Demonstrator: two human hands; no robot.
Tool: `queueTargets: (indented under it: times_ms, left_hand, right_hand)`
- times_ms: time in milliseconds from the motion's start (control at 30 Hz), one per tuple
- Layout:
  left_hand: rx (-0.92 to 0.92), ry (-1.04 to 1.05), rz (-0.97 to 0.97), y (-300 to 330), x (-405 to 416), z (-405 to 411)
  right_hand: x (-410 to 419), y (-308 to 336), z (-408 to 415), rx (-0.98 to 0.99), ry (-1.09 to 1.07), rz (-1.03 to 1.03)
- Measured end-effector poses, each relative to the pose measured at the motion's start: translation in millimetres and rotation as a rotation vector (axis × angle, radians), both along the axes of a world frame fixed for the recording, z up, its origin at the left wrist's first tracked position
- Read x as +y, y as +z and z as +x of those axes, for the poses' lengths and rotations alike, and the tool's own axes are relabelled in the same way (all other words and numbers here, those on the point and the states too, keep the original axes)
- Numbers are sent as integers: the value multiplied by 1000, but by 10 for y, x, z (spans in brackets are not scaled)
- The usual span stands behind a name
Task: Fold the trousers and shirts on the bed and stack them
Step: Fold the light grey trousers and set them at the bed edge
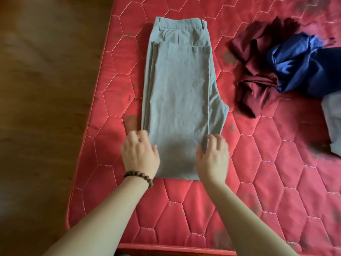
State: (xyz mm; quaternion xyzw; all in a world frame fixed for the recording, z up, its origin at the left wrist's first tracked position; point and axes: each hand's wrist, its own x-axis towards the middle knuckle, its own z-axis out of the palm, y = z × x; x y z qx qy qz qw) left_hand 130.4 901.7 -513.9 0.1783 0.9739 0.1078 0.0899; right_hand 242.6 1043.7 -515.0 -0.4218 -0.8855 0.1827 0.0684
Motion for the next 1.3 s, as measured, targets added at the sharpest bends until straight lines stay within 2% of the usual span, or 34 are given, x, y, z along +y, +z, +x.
queueTargets:
  times_ms: [67,133,200,233,333,400,467,567,733,900,1100,1167,1300]
  left_hand:
    - [7,-307,87,-93,139,111]
    - [-53,-502,1,-248,190,164]
    - [-62,-493,-66,-387,122,109]
    - [-41,-476,-89,-429,74,95]
    - [-10,-402,-102,-477,67,101]
    - [7,-391,-75,-468,142,95]
    - [52,-445,-29,-460,299,-70]
    - [113,-451,-26,-455,625,-575]
    - [65,-329,-52,-543,774,-989]
    - [34,-329,-92,-559,785,-994]
    - [5,-337,-40,-595,757,-1018]
    - [0,-341,-40,-601,758,-1039]
    - [0,-341,-43,-605,760,-1040]
  right_hand:
    - [-151,-114,-179,-40,298,-18]
    - [-256,-249,-285,-128,554,-78]
    - [-109,-398,-272,-187,704,-3]
    - [41,-443,-242,-230,709,56]
    - [589,-469,-172,-342,521,174]
    - [732,-406,-260,-364,483,218]
    - [700,-361,-425,-302,586,228]
    - [680,-362,-734,-175,851,176]
    - [893,-423,-1427,-228,944,102]
    - [1246,-477,-2224,-313,1135,232]
    - [1686,-564,-2847,-275,1316,355]
    - [1831,-539,-2977,-315,1289,402]
    - [2227,-455,-3205,-321,713,374]
